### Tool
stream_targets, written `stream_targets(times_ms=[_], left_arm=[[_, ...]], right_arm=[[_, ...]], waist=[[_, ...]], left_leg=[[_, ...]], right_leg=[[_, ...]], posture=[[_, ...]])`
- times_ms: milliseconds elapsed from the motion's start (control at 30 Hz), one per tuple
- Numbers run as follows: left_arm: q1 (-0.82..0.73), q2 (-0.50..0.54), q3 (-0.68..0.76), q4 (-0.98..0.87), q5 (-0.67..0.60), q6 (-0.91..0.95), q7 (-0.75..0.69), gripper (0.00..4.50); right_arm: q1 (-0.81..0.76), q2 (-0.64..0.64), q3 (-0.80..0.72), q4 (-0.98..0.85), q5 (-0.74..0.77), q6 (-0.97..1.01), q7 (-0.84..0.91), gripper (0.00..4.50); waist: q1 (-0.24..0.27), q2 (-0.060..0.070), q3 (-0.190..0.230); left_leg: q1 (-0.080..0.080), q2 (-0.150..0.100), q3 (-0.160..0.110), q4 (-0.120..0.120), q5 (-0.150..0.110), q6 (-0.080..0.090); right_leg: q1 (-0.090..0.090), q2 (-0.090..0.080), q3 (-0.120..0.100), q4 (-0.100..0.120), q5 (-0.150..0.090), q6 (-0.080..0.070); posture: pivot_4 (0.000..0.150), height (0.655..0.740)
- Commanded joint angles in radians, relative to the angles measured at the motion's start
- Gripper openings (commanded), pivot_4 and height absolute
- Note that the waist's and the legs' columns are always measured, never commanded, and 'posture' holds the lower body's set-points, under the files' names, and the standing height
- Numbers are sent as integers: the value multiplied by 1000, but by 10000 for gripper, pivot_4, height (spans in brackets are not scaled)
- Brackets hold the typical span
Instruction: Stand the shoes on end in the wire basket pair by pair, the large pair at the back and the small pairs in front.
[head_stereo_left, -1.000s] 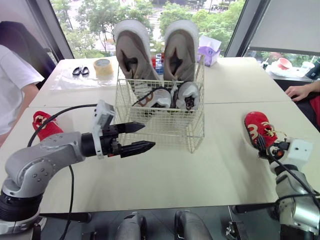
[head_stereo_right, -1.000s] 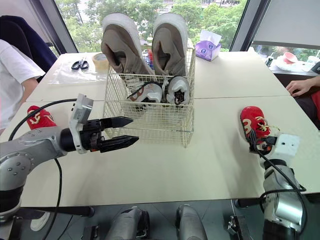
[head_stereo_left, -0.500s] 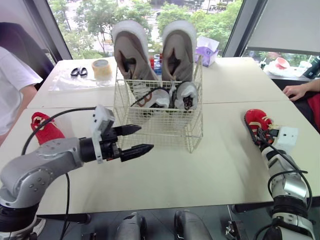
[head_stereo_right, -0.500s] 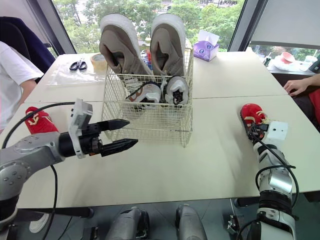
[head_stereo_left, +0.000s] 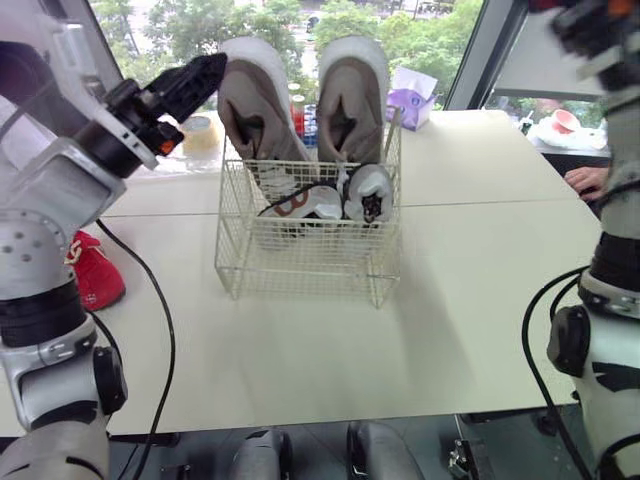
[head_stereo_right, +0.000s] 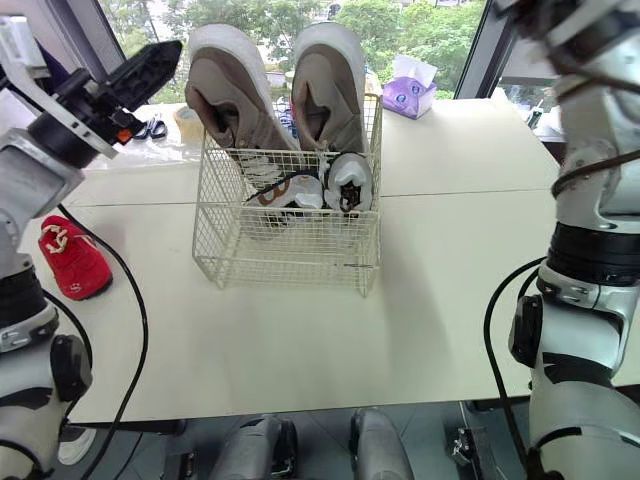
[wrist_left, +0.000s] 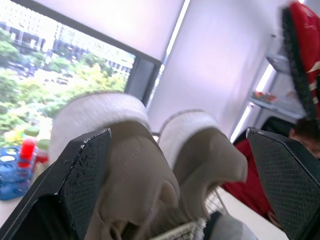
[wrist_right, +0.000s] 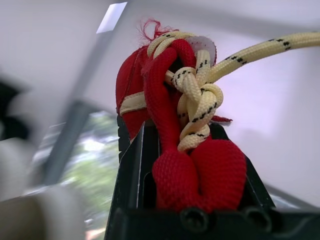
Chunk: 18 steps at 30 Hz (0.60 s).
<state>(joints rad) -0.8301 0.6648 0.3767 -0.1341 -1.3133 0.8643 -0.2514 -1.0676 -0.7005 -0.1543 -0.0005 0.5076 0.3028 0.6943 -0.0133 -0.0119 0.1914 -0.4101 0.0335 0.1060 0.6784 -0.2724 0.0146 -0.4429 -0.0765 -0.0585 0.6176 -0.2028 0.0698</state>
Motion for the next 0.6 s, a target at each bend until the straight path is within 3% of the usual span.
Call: stream_targets(times_ms=[33, 200, 400, 600], left_arm=[[-31, 27, 85, -19, -204, 49, -38, 45000], [-24, 122, 118, 31, -373, 124, -62, 45000], [-67, 152, 67, 97, -379, 147, -81, 45000], [-182, 140, -28, 210, -326, 224, -187, 45000]], right_arm=[[-53, -61, 26, -48, 56, 55, 163, 6267], [-99, -73, 80, -57, 36, 34, 292, 6267], [-127, -46, 123, -69, 7, -10, 367, 6267], [-122, -16, 172, -92, -52, -73, 398, 6267]], waist=[[5, 0, 1], [2, -1, 1], [3, -1, 1], [2, -1, 1]], left_leg=[[-1, -2, 1, 2, -1, 2], [-5, -4, 2, 7, -5, 8], [-5, -4, 1, 7, -3, 6], [-4, -4, 1, 6, -3, 5]], right_leg=[[0, -3, 0, 0, 0, 0], [0, -6, 0, -4, 1, 3], [0, -5, 0, -3, 1, 3], [0, -4, -1, -2, 1, 3]], posture=[[1500, 7400], [1500, 7400], [1500, 7400], [1500, 7400]])
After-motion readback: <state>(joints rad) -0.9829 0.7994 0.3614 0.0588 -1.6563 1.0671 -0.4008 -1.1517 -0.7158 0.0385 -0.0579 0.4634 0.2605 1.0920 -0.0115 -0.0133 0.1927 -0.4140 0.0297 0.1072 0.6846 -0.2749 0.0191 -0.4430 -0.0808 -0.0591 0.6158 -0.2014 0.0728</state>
